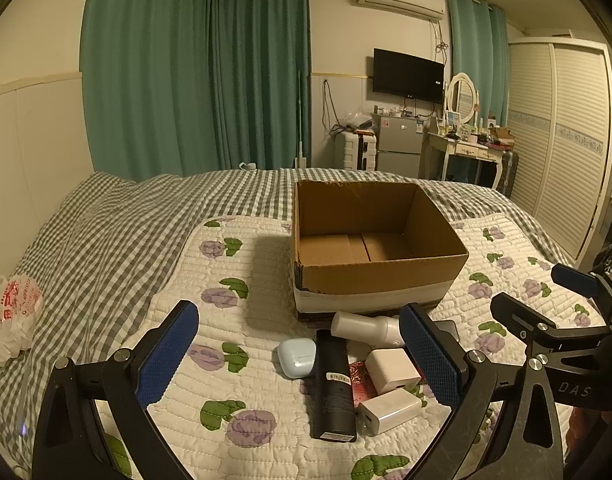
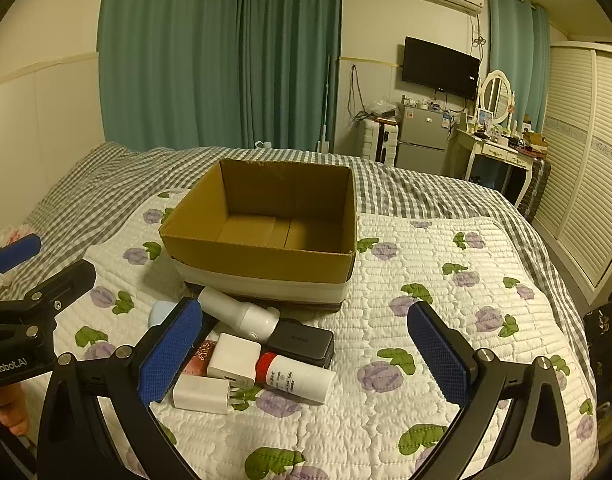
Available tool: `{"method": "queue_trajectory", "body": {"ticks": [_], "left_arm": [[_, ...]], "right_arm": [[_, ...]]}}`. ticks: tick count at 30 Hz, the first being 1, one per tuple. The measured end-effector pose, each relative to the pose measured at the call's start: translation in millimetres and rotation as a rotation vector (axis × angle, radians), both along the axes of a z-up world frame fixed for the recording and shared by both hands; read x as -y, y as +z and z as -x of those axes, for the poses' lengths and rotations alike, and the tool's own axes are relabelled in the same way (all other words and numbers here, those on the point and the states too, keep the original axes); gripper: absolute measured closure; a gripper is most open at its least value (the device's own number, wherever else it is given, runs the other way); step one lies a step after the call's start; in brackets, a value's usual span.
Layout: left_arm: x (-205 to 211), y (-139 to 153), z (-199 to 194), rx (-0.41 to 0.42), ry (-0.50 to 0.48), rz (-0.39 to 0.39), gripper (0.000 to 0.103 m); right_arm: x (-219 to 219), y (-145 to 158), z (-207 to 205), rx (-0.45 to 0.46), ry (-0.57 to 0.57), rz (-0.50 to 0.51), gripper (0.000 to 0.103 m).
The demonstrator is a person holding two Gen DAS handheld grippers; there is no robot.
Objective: Organize rigid objects
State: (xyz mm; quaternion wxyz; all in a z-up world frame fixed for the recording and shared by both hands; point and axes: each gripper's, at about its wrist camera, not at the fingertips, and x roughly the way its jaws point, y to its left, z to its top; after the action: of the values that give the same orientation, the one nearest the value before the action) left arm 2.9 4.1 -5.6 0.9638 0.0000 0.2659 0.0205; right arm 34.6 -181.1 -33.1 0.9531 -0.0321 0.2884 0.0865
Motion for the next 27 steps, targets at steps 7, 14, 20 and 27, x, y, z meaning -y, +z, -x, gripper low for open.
{"method": "queue_trajectory", "body": {"ticks": [7, 14, 20, 27], "left_arm": [[0.2, 0.2, -0.3, 0.001, -0.001, 0.000, 0.001], [-0.2, -0.4, -1.1, -0.002, 0.005, 0.015, 0.001], [-0.4, -0.7, -1.0, 0.002, -0.007, 0.018, 0.001], [0.4, -0.7, -0.5, 0.005, -0.008, 0.017, 0.001]], "right_arm": [[1.8, -0.2, -1.4, -0.006, -0.004, -0.005, 0.000], [2.0, -0.4, -1.5, -0.008, -0.003, -0.004, 0.000], [0.6, -0.9, -2.0, -0.009, 0.000, -0.003, 0.000], [0.8, -1.1, -1.8, -0.008, -0.001, -0.003, 0.000]]}}
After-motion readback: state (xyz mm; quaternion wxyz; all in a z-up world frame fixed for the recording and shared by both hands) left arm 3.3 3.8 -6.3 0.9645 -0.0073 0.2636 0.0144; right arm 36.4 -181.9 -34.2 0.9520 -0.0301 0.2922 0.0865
